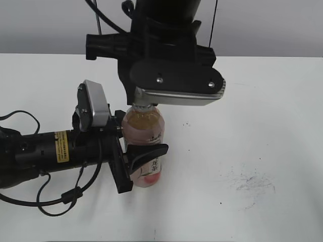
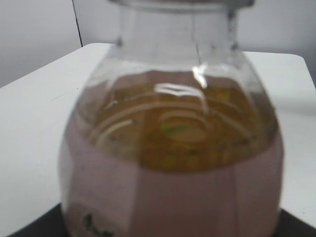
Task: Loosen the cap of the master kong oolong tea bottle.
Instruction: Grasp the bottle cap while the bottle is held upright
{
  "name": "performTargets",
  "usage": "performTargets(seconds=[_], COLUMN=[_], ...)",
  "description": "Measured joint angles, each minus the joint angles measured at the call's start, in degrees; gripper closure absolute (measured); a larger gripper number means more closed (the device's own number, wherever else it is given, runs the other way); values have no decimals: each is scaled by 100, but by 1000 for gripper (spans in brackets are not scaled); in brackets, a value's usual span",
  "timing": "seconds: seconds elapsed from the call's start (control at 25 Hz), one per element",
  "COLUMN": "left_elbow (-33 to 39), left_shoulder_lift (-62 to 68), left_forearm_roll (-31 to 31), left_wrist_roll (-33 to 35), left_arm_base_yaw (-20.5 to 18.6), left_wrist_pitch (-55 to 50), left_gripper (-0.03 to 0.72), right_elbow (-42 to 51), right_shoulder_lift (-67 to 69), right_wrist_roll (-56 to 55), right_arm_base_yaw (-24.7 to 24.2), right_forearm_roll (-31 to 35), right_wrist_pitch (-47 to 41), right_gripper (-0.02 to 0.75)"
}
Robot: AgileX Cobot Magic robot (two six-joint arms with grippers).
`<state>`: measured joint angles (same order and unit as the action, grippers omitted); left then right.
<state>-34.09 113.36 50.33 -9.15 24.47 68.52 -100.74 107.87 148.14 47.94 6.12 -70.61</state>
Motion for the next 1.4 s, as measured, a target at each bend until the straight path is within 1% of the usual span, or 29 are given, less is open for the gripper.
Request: performTargets(seconds=[0.08,0.12,0.2,0.32,0.4,0.44,0.52,0.64,0.76,0.88,1.04,1.16,1.28,1.4], left_elbow=[0,0,0,0,0,0,0,0,0,0,0,0,0,0], left_shoulder_lift=[0,0,0,0,0,0,0,0,0,0,0,0,0,0], left_forearm_roll=[11,23,23,6,6,6,6,6,6,6,6,6,6,6], left_wrist_roll=[5,11,11,0,-5,-5,-5,-5,-5,-5,-5,-5,-5,-5], left_arm_base_yaw=[0,0,0,0,0,0,0,0,0,0,0,0,0,0], left_wrist_pitch=[0,0,-6,-13,-13,-13,-13,-13,-13,-13,-13,-13,-13,-13], left_gripper=[304,304,304,303,303,303,303,303,303,303,303,303,303,303], right_elbow=[0,0,-13,-24,-24,-24,-24,-24,-24,-24,-24,-24,-24,-24], right_shoulder_lift=[0,0,0,0,0,0,0,0,0,0,0,0,0,0], right_wrist_roll=[-338,-629,-1317,-2227,-3078,-3637,-4779,-6947,-9357,-11378,-13743,-15099,-15730,-15927], right_arm_base_yaw=[0,0,-6,-6,-1,6,6,6,6,6,6,6,6,6], right_forearm_roll=[28,71,220,465,490,459,319,62,-5,-11,-24,-49,-60,-60], right_wrist_pitch=[-18,-31,-31,21,45,45,49,49,49,49,49,49,49,49], right_gripper=[465,447,377,230,173,167,183,214,223,225,225,225,226,251])
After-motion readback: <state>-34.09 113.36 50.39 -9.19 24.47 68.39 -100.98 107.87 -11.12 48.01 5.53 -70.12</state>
